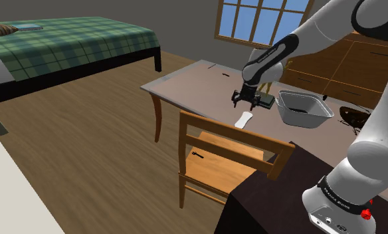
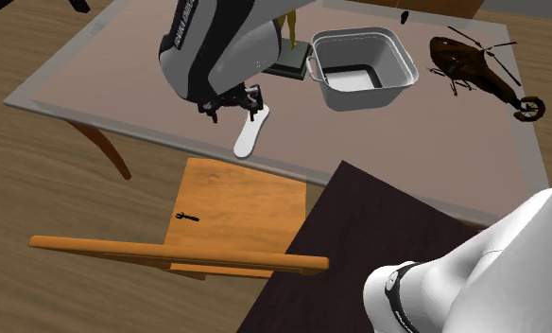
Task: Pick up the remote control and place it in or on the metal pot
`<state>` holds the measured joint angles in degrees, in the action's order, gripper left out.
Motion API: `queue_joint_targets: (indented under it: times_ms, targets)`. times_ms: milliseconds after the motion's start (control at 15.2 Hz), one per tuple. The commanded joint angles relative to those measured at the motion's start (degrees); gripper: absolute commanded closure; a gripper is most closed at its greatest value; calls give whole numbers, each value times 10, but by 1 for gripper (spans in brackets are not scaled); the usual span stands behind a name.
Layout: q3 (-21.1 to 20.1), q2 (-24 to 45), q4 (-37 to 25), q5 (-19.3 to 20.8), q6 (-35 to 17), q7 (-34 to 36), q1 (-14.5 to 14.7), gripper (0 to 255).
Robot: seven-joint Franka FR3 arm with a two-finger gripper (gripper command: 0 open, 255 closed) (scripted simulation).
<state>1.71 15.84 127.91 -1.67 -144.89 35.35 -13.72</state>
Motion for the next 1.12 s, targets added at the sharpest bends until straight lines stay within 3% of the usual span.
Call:
queue_joint_targets:
  times_ms: [0,462,1056]
  targets:
    - [10,37,-22,-2,-11,23,-4,0]
    - [40,162,-101,-23,-44,88,-19,0]
    - [34,215,-116,-29,-82,83,-25,0]
